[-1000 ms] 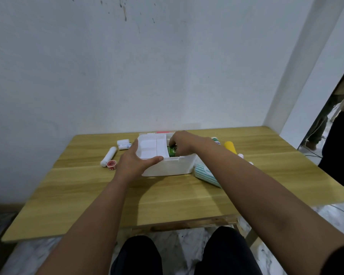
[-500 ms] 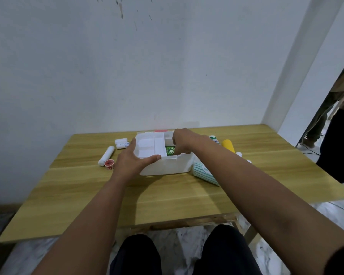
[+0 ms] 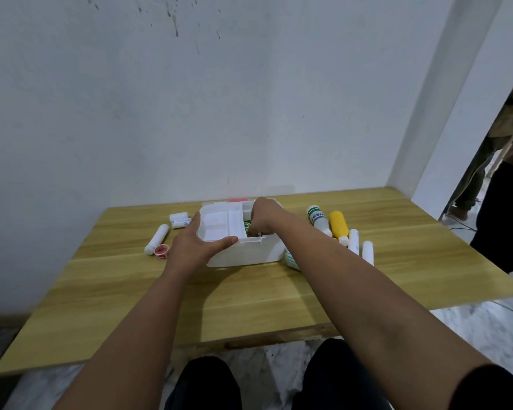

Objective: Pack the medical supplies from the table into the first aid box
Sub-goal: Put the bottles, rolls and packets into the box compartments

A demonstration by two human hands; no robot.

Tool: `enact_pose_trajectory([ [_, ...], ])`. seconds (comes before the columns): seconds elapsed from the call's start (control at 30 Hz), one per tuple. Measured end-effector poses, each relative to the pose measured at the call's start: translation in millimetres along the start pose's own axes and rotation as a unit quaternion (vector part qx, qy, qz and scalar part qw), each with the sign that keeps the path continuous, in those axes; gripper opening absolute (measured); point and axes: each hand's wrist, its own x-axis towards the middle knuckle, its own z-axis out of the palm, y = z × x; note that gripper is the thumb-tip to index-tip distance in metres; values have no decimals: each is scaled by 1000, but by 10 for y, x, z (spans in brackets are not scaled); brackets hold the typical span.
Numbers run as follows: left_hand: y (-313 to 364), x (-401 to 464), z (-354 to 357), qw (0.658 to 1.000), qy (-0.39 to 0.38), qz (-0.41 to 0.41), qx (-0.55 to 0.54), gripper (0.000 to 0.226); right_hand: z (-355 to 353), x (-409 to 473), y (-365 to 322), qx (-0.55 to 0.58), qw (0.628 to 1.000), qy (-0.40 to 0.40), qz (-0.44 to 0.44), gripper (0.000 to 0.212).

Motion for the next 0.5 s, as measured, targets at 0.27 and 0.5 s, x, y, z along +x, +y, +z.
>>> enact_pose_trajectory([
  [0.27, 11, -8, 4, 1000, 2, 2, 7, 119, -51, 5, 19, 50, 999, -11, -4, 24],
  [0.5, 5, 0, -16, 1000, -14, -1, 2, 123, -534, -61, 258, 179, 977, 113, -2, 22],
])
